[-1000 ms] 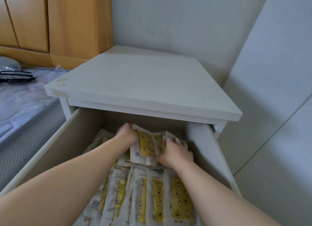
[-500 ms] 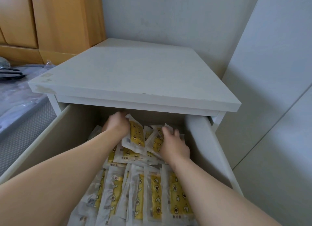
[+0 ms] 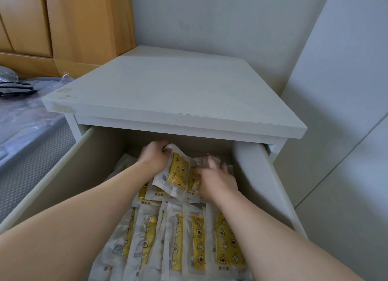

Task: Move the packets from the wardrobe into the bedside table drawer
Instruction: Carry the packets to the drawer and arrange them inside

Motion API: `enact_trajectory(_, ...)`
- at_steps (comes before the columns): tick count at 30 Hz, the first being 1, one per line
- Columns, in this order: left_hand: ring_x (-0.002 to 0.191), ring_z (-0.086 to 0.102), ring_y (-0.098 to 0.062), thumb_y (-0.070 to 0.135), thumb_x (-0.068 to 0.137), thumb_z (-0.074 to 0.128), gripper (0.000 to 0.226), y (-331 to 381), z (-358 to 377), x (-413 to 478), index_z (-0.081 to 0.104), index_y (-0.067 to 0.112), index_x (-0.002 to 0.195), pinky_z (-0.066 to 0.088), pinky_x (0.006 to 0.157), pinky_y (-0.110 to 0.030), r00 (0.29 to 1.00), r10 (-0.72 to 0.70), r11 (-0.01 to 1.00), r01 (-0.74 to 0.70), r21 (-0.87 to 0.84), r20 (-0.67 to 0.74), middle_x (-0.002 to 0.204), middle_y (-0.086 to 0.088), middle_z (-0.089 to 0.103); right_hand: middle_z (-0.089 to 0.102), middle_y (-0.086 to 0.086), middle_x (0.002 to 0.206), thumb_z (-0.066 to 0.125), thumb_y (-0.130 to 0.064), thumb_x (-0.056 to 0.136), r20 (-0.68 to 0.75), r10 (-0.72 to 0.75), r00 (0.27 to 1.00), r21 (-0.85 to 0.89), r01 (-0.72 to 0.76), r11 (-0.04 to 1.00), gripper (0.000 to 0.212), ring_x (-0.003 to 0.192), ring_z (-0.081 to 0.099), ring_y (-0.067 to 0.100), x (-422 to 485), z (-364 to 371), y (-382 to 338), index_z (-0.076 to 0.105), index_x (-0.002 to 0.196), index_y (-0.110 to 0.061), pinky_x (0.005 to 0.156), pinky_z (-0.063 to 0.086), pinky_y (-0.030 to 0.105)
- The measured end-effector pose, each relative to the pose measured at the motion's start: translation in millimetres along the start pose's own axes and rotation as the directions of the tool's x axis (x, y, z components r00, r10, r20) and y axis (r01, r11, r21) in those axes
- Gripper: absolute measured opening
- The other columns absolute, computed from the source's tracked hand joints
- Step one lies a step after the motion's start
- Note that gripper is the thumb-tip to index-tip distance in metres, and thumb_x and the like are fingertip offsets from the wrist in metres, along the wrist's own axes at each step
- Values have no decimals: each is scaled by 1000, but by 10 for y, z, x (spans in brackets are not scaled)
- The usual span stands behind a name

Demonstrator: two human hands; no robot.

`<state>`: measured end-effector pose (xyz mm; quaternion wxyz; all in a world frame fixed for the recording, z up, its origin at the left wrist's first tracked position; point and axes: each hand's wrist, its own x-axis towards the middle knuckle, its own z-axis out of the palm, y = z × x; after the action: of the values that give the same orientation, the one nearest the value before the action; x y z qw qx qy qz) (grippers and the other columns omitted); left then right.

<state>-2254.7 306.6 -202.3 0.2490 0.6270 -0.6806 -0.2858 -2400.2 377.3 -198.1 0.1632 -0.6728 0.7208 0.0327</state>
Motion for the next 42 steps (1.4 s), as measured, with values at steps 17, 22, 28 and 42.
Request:
enact_trajectory(17, 88, 61, -23, 19, 101, 39, 33, 115, 451, -47, 51, 16, 132, 48, 70, -29, 998, -24, 986, 33, 166, -56, 108, -12, 64, 35, 6, 140, 48, -11, 92, -100, 107, 989, 39, -104, 994, 33, 130, 31, 31, -75, -24, 27, 56, 122, -23, 87, 48, 41)
enact_trajectory(22, 73, 59, -19, 19, 102, 36, 29, 80, 237, 40, 54, 14, 124, 48, 61, -28, 981, 87, 954, -31, 299, -176, 89, -8, 61, 35, 7, 142, 47, -16, 94, -67, 114, 991, 35, -112, 993, 33, 132, 30, 31, -73, -17, 3, 55, 125, -22, 93, 44, 41)
enact_trajectory(28, 84, 62, -17, 15, 96, 49, 50, 152, 459, -85, 32, 22, 142, 55, 71, -30, 999, 51, 946, -54, 320, 17, 103, -7, 61, 42, 6, 140, 46, -20, 91, -69, 154, 986, 196, -138, 971, 38, 130, 35, 30, -72, -9, 1, 48, 129, -22, 98, 38, 44)
enact_trajectory(42, 146, -10, -19, 41, 101, 15, 51, -11, 571, -216, 4, 32, 151, -6, 116, -48, 938, 69, 853, -232, 468, 340, 160, 7, -2, -8, -4, 160, 23, -43, 101, 85, 219, 972, 442, -234, 866, 50, 146, -10, 29, 44, 260, 57, 13, 150, -37, 115, 0, 47)
